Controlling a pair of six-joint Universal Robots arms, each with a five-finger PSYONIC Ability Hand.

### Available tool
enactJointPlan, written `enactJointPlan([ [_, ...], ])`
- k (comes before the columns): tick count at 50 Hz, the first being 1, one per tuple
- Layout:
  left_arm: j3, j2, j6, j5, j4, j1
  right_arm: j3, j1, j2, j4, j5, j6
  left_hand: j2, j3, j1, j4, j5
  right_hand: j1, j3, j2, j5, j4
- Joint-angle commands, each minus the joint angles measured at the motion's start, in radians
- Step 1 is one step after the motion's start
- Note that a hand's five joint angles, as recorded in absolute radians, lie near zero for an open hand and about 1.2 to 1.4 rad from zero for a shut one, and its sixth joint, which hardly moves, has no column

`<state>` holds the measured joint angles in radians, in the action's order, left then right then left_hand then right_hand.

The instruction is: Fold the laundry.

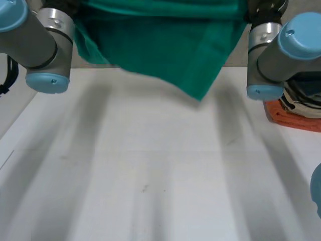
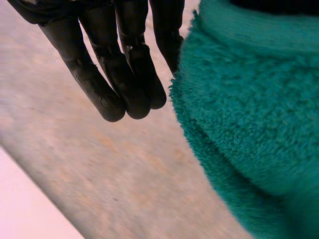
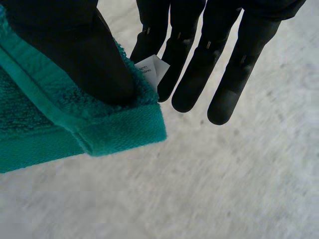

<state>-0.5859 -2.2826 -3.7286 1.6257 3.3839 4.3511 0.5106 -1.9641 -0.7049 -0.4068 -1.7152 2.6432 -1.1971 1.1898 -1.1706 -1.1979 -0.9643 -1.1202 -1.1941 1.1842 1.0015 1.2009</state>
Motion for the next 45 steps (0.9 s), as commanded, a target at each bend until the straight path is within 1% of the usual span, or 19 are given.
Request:
enactJointPlan([
  [1,-0.274,0.066,0.029,-0.018,0.069,0.025,0.141,0.027,-0.057,0.023,0.054,0.02,-0.199,0.206,-0.226,-0.198,-0.257,-0.276,-0.202,0.212,0.22,0.195],
  [2,-0.307,0.068,0.03,-0.023,0.066,0.027,0.173,0.03,-0.067,0.036,0.06,0.02,-0.199,0.206,-0.226,-0.198,-0.257,-0.276,-0.202,0.212,0.22,0.195],
  [3,-0.374,0.065,0.033,-0.035,0.066,0.027,0.246,0.033,-0.088,0.061,0.077,0.023,-0.199,0.206,-0.226,-0.198,-0.257,-0.276,-0.202,0.212,0.22,0.195],
  [6,-0.466,0.051,0.026,-0.061,0.069,0.028,0.373,0.036,-0.117,0.091,0.118,0.027,-0.199,0.206,-0.226,-0.198,-0.257,-0.276,-0.202,0.212,0.22,0.195],
  [7,-0.515,0.034,0.027,-0.078,0.069,0.03,0.452,0.036,-0.129,0.101,0.156,0.026,-0.199,0.206,-0.226,-0.198,-0.257,-0.276,-0.202,0.212,0.22,0.195],
  [11,-0.609,-0.032,0.001,-0.102,0.063,0.044,0.613,0.044,-0.128,0.117,0.224,0.018,-0.199,0.206,-0.226,-0.198,-0.257,-0.276,-0.202,0.212,0.22,0.195],
  [14,-0.644,-0.058,-0.037,-0.102,0.057,0.056,0.666,0.057,-0.117,0.122,0.227,0.001,-0.197,0.204,-0.223,-0.196,-0.255,-0.276,-0.202,0.212,0.22,0.195],
  [17,-0.67,-0.064,-0.08,-0.092,0.029,0.077,0.674,0.073,-0.099,0.157,0.214,-0.025,-0.112,0.119,-0.138,-0.111,-0.17,-0.276,-0.202,0.212,0.22,0.195],
  [20,-0.683,-0.045,-0.096,-0.086,-0.003,0.085,0.657,0.08,-0.099,0.213,0.197,-0.031,0.158,-0.15,0.131,0.158,0.099,-0.276,-0.202,0.212,0.22,0.195],
  [21,-0.687,-0.034,-0.093,-0.086,-0.014,0.085,0.648,0.082,-0.1,0.241,0.19,-0.026,0.377,-0.369,0.35,0.377,0.318,-0.276,-0.202,0.212,0.22,0.195],
  [25,-0.696,-0.023,-0.086,-0.079,-0.02,0.085,0.64,0.083,-0.116,0.289,0.187,-0.014,0.505,-0.498,0.478,0.506,0.447,-0.276,-0.202,0.212,0.22,0.195],
  [27,-0.698,-0.026,-0.089,-0.078,-0.023,0.09,0.64,0.085,-0.12,0.298,0.187,-0.012,0.517,-0.51,0.49,0.518,0.459,-0.276,-0.202,0.212,0.22,0.195],
  [33,-0.733,0.0,-0.111,-0.061,-0.028,0.13,0.651,0.099,-0.123,0.309,0.178,-0.017,0.499,-0.492,0.473,0.5,0.441,-0.276,-0.202,0.212,0.22,0.195],
  [40,-0.802,0.057,-0.131,-0.067,-0.026,0.146,0.664,0.105,-0.122,0.322,0.17,-0.02,0.452,-0.445,0.426,0.453,0.394,-0.276,-0.202,0.212,0.22,0.195],
  [44,-0.833,0.075,-0.154,-0.075,-0.029,0.169,0.674,0.105,-0.123,0.338,0.172,-0.023,0.189,-0.182,0.162,0.19,0.131,-0.276,-0.202,0.212,0.22,0.195],
  [45,-0.845,0.084,-0.16,-0.081,-0.031,0.177,0.675,0.106,-0.126,0.347,0.172,-0.023,-0.027,0.034,-0.054,-0.026,-0.085,-0.276,-0.202,0.212,0.22,0.195],
])
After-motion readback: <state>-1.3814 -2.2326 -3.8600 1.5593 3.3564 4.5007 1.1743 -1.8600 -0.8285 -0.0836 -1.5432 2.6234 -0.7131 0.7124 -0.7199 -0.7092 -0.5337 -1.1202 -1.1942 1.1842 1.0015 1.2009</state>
